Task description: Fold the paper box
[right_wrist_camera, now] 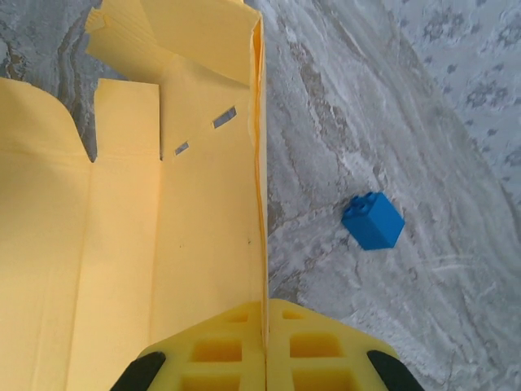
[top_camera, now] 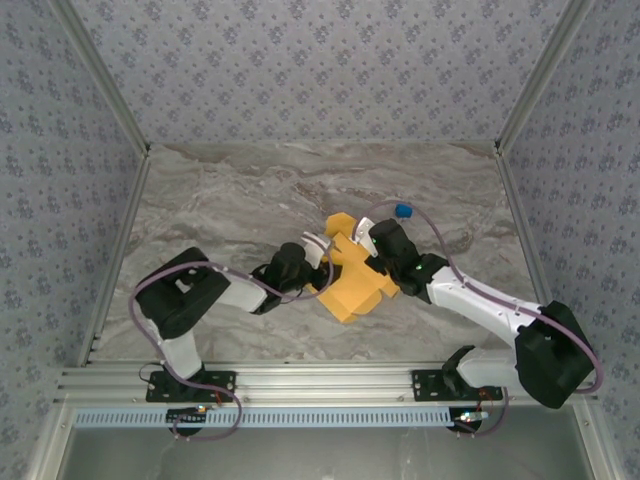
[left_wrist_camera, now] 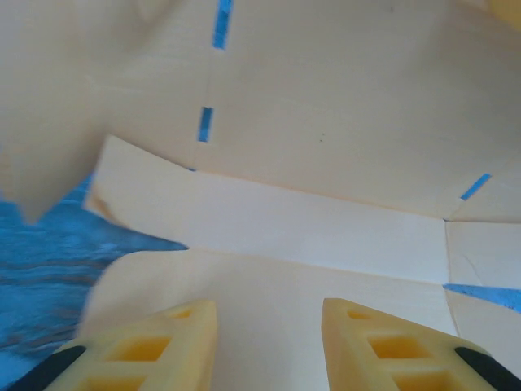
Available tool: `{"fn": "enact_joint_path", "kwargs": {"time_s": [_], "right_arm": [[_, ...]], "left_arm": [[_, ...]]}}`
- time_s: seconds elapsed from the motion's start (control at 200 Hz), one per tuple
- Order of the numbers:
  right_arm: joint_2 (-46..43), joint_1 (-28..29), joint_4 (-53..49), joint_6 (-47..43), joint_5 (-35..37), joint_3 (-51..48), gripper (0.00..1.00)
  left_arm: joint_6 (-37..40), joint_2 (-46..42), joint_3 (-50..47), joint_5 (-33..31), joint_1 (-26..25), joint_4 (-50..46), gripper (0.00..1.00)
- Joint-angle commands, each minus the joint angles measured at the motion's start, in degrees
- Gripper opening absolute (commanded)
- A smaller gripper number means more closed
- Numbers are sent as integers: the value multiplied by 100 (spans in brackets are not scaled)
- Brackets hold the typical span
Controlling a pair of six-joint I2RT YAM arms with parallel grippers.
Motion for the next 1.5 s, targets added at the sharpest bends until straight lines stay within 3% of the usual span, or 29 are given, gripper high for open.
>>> {"fn": "enact_joint_path", "kwargs": {"time_s": [0.0, 0.36, 0.57, 1.224, 1.329, 1.494], "right_arm": [[109, 19, 575, -918, 200, 45, 0], [505, 23, 2240, -2932, -153, -472, 0], [589, 7, 2046, -3024, -416, -298, 0], [990, 114, 3513, -4006, 220, -921, 3], [829, 119, 3178, -3728, 39, -823, 3], [108, -48, 1626, -2540, -929, -313, 3]], "left_arm": [[-249, -630, -251, -195, 225, -329, 40], [-839, -2302, 12, -141, 1344, -2860, 45], [-842, -2778, 238, 9, 1499, -3677, 47], [-1008, -2704, 306, 145, 1498, -3845, 48], [-976, -2686, 331, 139, 1501, -3891, 48], [-750, -2790, 275, 502, 1494, -3733, 49]]}}
